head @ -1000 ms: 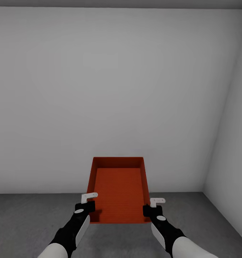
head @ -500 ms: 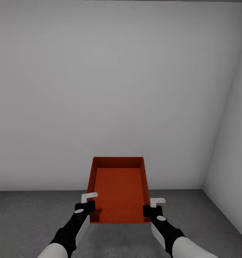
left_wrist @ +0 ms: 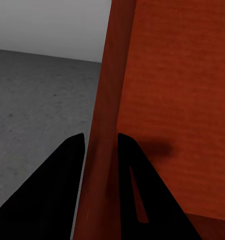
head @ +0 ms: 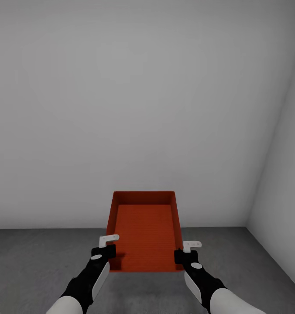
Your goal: Move the two storage containers from the living room to the garage. In the garage, place one container on the floor and stack the other container on top of it (either order is fine).
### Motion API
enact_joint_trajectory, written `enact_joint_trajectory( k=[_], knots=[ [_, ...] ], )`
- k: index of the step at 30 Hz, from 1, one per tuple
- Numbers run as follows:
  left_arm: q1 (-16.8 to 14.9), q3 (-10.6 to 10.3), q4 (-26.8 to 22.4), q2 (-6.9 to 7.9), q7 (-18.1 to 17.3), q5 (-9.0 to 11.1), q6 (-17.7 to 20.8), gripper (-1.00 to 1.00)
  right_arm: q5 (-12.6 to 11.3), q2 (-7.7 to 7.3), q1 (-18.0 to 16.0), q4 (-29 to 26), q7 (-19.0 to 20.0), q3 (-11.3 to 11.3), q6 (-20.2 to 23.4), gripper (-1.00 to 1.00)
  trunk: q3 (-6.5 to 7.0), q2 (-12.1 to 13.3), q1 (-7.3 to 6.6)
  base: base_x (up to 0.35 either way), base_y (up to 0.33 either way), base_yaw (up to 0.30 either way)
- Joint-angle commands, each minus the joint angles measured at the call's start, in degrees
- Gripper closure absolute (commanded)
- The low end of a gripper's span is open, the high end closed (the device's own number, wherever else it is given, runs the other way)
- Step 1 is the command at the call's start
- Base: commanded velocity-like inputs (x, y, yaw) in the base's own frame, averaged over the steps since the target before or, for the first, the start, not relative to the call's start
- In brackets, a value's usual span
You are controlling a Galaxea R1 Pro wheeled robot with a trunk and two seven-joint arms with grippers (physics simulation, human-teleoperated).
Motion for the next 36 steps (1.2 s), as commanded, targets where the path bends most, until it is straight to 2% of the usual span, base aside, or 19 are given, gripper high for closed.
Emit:
enact_joint_trajectory(
  k=[1, 36],
  knots=[
    [-0.1, 0.2, -0.6, 0.08, 0.8, -0.9, 0.5, 1.00, -0.7, -0.52, 0.0, 0.2, -2.4, -0.1, -0.3, 1.00, -0.17, -0.1, 0.00, 0.000, 0.000, 0.000],
    [-0.1, 0.2, -0.6, 0.08, 0.8, -0.9, 0.5, 1.00, -0.7, -0.52, 0.0, 0.2, -2.4, -0.1, -0.1, 1.00, -3.47, -0.1, 0.00, 0.000, 0.000, 0.000]
  ],
)
